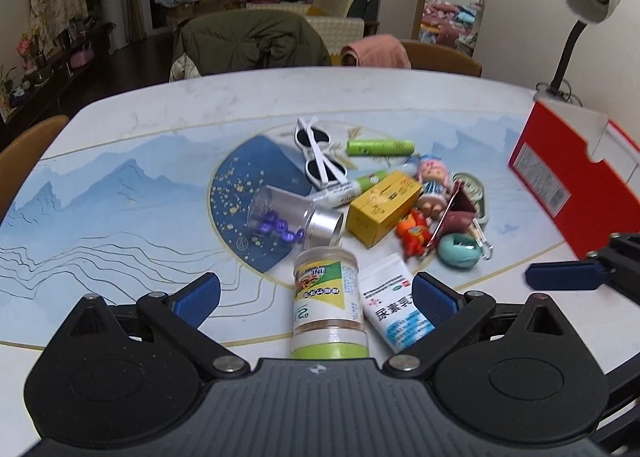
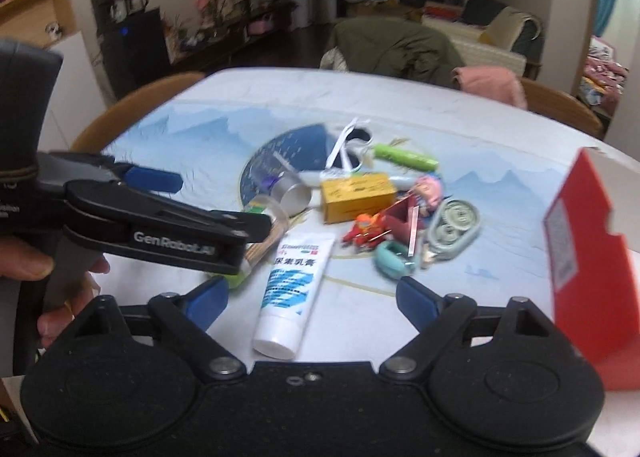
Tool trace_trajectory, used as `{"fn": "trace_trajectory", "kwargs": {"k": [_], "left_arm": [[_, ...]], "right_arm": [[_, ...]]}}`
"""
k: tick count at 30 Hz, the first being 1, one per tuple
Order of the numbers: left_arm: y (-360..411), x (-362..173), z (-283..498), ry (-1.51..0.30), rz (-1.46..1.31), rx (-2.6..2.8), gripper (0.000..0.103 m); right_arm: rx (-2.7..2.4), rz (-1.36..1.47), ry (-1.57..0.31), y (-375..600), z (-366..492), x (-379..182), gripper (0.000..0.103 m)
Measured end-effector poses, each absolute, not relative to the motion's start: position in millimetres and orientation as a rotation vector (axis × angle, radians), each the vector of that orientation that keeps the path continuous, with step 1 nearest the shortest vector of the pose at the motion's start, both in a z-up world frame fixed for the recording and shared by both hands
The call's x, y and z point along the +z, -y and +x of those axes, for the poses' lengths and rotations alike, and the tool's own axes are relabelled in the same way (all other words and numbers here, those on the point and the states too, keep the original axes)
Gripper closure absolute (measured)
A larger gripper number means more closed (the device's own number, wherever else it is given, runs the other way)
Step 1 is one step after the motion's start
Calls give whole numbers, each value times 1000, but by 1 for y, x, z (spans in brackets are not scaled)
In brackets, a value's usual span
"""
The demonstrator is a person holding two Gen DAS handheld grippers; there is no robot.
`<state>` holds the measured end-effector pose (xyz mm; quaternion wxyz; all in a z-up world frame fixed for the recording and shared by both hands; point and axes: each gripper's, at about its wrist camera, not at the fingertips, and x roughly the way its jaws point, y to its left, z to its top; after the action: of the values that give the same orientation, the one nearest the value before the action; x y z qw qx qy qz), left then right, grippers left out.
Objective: Organize rigid objects
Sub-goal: 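Grasp the green-capped jar with the left tool while the right tool grasps the white cream tube, then carry the jar and tube into the red shoebox with both tools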
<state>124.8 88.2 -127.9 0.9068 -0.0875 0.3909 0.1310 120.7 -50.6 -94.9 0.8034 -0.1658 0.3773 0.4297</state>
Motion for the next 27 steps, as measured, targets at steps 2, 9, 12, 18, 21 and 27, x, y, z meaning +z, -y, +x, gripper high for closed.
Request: {"fn": "trace_trajectory", "kwargs": {"k": [2, 9, 12, 18, 21, 27], "left_arm": [[-89, -135, 130, -827, -180, 278, 2], [-93, -151, 138, -877, -207, 269, 26], [-92, -153, 139, -882, -209, 258, 32], [-94, -154, 138, -887, -237, 237, 51], [-93, -155, 137, -899, -245, 220, 60], [-90, -153, 132, -910, -239, 229, 60]], "right_arm": [[929, -379, -826, 41, 124, -106, 19], [927, -420, -873, 22, 131, -130, 27], [925, -422, -892, 19, 135, -134, 30], [918, -441, -924, 12, 137, -142, 47], [919, -441, -929, 12, 136, -143, 55], [905, -421, -949, 18, 135, -141, 66]]}}
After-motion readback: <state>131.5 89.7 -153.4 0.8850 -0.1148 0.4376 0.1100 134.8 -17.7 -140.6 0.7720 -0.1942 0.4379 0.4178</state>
